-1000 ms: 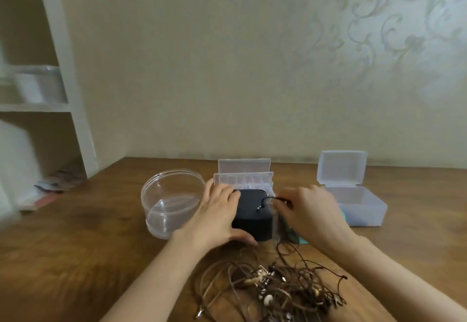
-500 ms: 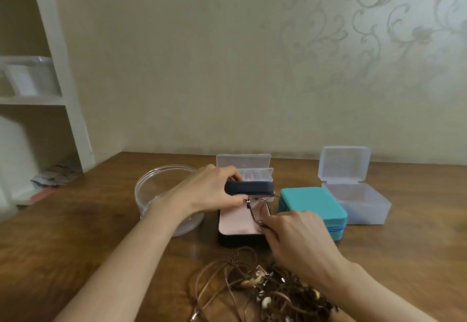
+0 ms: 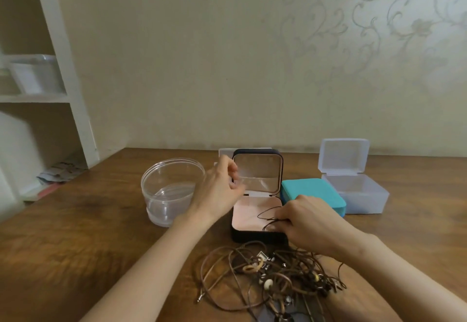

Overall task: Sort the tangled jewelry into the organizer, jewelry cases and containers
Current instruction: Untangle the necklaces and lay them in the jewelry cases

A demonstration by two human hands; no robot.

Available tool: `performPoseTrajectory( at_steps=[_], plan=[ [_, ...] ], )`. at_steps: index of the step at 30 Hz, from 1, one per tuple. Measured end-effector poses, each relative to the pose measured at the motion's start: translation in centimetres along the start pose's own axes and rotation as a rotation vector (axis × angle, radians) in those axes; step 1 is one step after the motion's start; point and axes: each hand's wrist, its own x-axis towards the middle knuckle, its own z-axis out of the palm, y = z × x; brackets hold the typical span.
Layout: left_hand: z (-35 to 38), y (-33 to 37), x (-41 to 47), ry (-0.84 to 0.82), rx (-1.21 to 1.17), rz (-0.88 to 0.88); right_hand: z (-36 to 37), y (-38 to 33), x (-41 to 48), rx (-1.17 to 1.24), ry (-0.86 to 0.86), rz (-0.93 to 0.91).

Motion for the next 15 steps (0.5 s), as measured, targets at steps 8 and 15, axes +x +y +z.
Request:
performPoseTrajectory(
  at_steps=[8, 15],
  plan=[
    [0.4, 0.8, -1.6, -0.456, 0.167, 0.043, -0.9, -0.5, 0.5, 0.57, 0.088, 0.159],
    [0.5, 0.1, -1.6, -0.466, -0.031, -0.055, -0.5, -3.2, 5.1, 1.22, 0.072, 0.372]
  ],
)
